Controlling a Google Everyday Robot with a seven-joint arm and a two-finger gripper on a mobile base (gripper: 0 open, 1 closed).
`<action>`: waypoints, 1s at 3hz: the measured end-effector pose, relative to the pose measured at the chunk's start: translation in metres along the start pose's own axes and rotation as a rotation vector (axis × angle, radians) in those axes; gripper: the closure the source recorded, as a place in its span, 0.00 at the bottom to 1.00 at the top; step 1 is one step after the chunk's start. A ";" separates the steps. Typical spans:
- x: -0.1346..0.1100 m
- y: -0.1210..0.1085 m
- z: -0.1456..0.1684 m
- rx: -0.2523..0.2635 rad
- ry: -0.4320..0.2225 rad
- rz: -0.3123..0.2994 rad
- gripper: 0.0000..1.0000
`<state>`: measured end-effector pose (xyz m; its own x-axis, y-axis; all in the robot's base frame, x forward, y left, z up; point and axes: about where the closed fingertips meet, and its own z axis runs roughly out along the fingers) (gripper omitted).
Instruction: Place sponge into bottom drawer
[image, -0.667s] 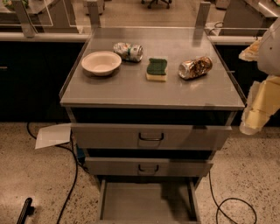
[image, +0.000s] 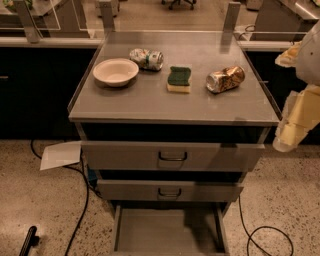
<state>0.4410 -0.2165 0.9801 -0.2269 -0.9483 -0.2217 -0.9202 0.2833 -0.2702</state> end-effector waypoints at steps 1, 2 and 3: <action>0.005 -0.037 -0.003 0.082 -0.102 0.155 0.00; 0.004 -0.097 -0.003 0.129 -0.246 0.322 0.00; 0.003 -0.151 0.016 0.092 -0.352 0.439 0.00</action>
Offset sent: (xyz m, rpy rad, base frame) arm 0.1703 -0.0668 0.0713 0.5393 -0.2592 -0.4273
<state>0.5846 -0.2598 1.0052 -0.4470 -0.6385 -0.6264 -0.7286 0.6662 -0.1591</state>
